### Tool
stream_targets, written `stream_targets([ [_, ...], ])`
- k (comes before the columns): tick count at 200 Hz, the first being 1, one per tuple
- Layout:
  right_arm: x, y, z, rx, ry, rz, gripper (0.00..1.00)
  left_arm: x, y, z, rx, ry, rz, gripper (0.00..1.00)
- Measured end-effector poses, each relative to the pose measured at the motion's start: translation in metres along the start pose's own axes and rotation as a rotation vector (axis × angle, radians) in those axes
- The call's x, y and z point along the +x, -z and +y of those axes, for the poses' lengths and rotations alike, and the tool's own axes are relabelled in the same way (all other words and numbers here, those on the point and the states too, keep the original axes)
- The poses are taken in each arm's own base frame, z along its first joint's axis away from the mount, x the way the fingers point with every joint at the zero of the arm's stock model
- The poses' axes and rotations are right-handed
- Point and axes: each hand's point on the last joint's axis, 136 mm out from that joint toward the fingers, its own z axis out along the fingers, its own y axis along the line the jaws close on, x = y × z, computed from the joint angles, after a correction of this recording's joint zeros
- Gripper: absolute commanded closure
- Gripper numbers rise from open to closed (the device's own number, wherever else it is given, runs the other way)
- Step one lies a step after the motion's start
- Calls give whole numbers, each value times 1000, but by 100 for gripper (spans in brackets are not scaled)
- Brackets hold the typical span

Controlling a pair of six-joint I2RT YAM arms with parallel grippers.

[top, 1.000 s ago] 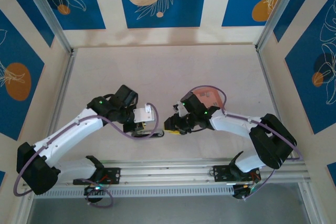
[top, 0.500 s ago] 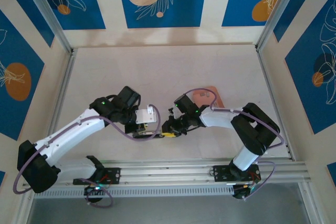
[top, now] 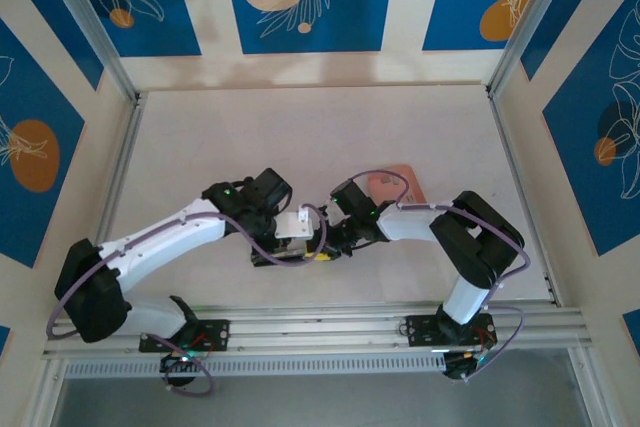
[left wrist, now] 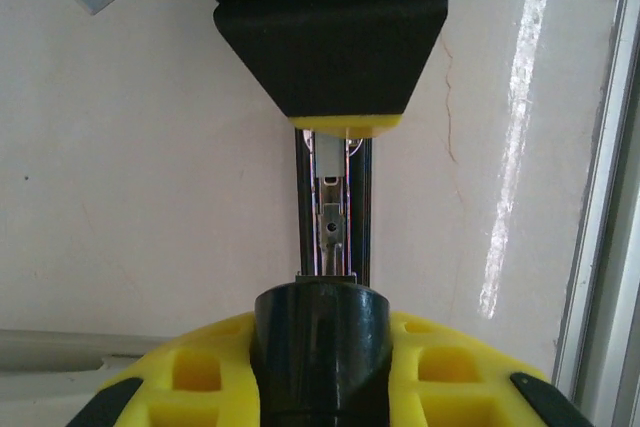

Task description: Load the staples into the stapler

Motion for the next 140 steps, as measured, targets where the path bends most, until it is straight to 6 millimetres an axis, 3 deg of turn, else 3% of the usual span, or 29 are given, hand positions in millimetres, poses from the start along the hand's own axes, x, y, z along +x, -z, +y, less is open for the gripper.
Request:
stream_targets([
  [76,-2,3,-4,-66,12,-25,79,-15,-30,3,16,20,79,95],
  [111,-3,23,-14,-68,5,-101,73,-18,-34,4,19,33,87,95],
  [140,-4,45,-11,-81,24,-175,71,-21,-39,6,31,45,105,95],
])
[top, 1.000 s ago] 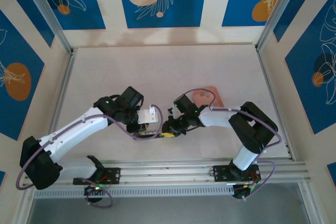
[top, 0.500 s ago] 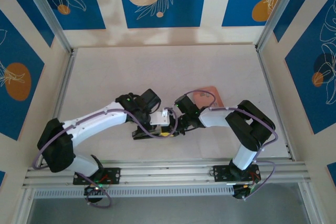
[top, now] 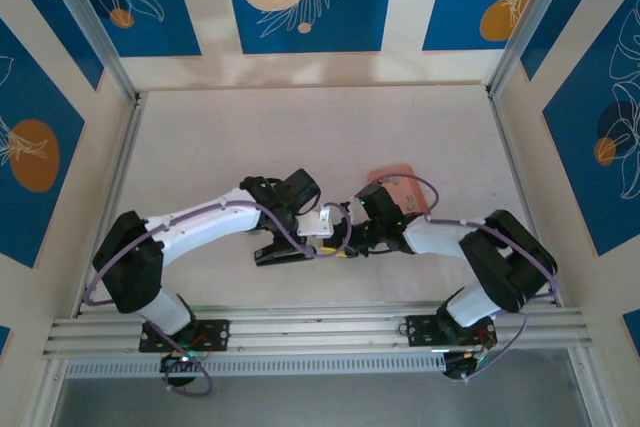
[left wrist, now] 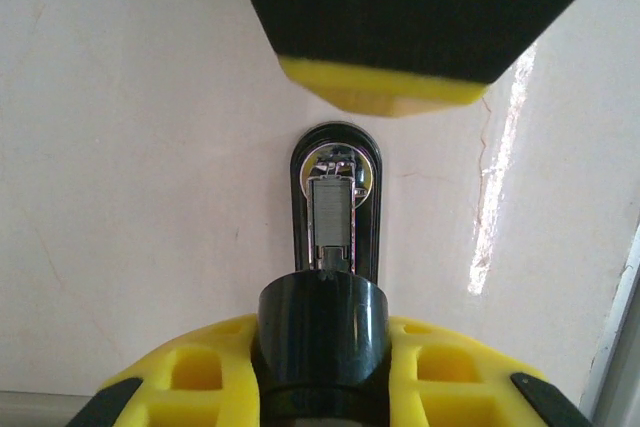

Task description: Load the staples into the stapler

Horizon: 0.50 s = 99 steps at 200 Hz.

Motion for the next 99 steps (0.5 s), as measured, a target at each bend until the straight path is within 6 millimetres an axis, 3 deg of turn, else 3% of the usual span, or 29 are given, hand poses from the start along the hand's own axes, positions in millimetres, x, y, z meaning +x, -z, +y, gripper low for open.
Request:
stream_targets([
  [42,-8,32,4,23,30,-109,71,-6,-16,1,33,11,58,95],
  [99,-7,64,-20,98,-11,-204,71,-10,-41,0,67,14,134,96],
])
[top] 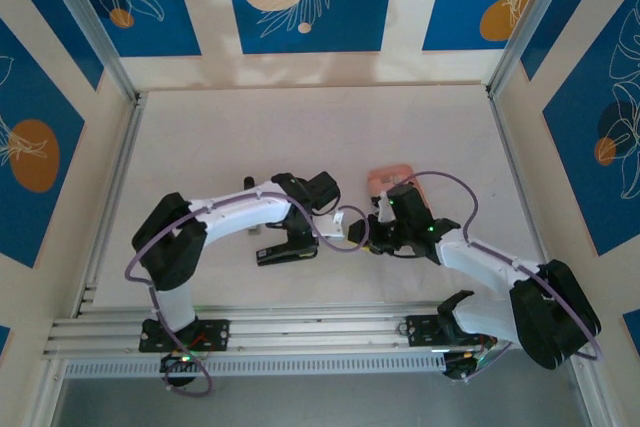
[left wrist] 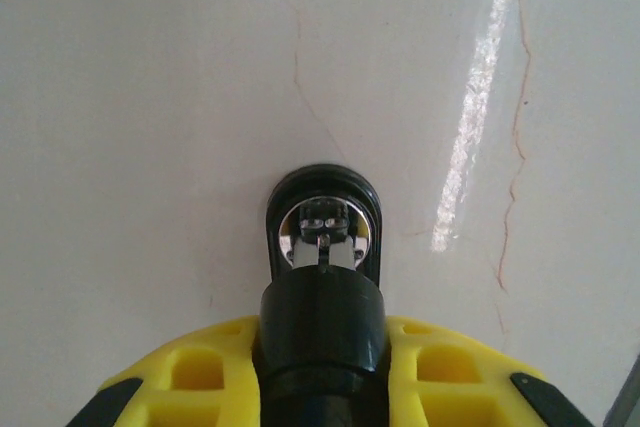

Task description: Load the staples into the stapler

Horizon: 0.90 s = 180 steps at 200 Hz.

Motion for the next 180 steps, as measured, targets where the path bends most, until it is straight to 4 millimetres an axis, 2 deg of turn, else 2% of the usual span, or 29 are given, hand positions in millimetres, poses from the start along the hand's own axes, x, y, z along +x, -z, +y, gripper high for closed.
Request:
stream_targets([
  [68,4,6,-13,42,-8,-3,71,-1,-18,1,10,7,78,97],
  [111,5,6,-14,47,-1,-1,71,-1,-18,2,12,27,104,99],
  [157,2,13,-13,37,11,-24,72,-5,-11,6,7,133,89,95],
  [180,2,16,-12,30,14,-36,72,-9,4,12,38,259,20,97],
])
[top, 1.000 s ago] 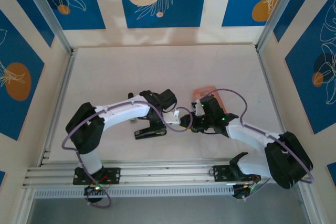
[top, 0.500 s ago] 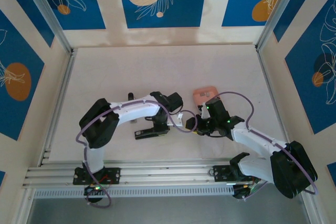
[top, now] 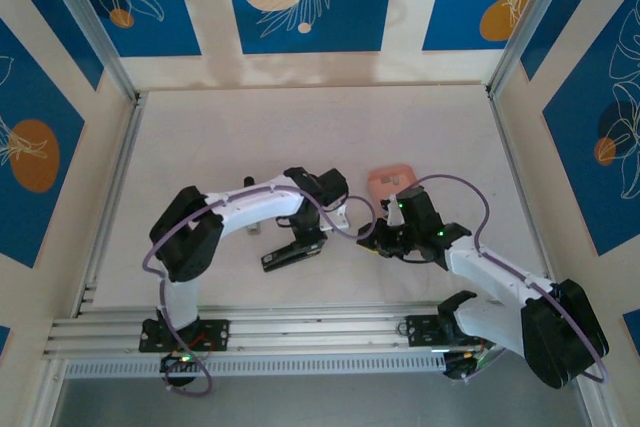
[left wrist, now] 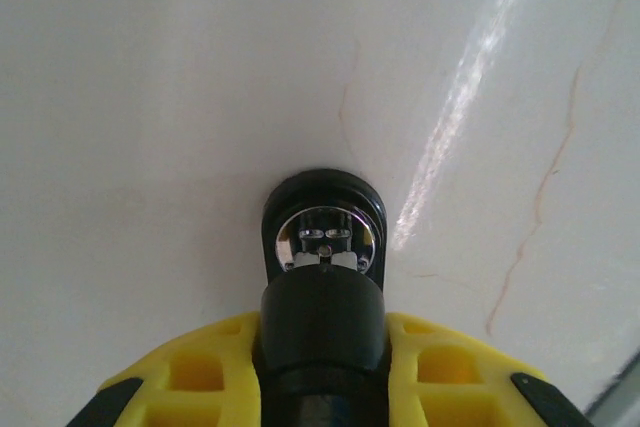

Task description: Load the staples into the stapler

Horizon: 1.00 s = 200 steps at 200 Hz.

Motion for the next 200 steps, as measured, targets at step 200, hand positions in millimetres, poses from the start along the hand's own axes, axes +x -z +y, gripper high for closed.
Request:
stream_targets([
  [200,1,21,-8,17,11,-86,69,6,32,178,38,792,-121,63],
])
